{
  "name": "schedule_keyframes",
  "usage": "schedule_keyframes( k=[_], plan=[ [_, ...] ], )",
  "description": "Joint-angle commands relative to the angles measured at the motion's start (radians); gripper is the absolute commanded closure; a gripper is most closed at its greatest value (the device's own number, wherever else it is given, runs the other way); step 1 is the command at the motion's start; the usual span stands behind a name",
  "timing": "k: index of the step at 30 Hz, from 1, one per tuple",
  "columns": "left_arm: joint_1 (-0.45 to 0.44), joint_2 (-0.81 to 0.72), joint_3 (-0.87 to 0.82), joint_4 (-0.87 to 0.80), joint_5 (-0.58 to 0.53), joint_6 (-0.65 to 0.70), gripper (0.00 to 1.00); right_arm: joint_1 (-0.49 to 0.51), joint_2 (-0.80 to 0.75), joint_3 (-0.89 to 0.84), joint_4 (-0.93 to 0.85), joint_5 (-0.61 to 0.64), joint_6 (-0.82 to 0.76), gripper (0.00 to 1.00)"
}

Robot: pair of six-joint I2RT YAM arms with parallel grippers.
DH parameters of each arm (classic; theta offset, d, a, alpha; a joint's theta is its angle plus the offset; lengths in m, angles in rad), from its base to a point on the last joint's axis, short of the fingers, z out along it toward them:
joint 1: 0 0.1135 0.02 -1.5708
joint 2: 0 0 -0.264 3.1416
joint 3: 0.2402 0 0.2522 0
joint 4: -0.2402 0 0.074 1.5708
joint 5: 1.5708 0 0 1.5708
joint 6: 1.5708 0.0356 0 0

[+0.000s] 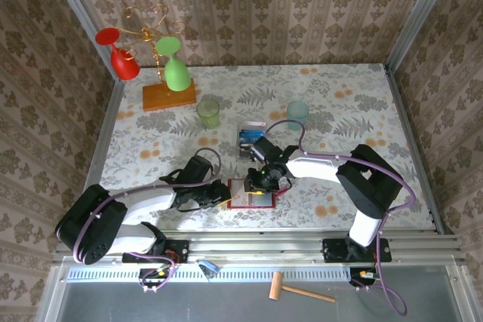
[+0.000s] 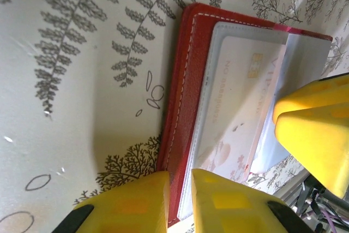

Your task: Take the credit cards out of the card holder

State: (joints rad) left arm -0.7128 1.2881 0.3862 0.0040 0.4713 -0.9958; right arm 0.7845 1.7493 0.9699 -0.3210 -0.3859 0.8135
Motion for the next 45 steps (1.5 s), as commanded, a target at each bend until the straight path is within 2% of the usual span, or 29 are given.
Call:
schedule_keyframes(
  k=[1,8,13,20,35,45],
  plan=[
    [-0.004,-0.027,-0.007,-0.017,-0.011,-0.023,0.82,0.003,-0.043,0.011,-0.013,0.007,0.002,0.76],
    [0.031,-0.031,0.065,-0.056,-0.010,0.017,0.83,0.003,-0.073,-0.006,-0.006,0.011,0.015,0.76],
    [0.083,0.005,0.082,-0.006,0.060,0.032,0.86,0.004,-0.081,-0.014,0.009,0.008,0.028,0.76],
    [0.102,0.101,0.118,0.028,0.135,0.057,0.86,0.005,-0.091,-0.018,0.005,0.014,0.034,0.76],
    [0.107,0.161,0.111,0.029,0.136,0.081,0.86,0.005,-0.106,-0.039,0.022,0.010,0.054,0.75],
    [0.107,0.166,0.095,0.022,0.125,0.084,0.87,0.004,-0.070,-0.090,0.174,-0.063,0.126,0.72]
  ],
)
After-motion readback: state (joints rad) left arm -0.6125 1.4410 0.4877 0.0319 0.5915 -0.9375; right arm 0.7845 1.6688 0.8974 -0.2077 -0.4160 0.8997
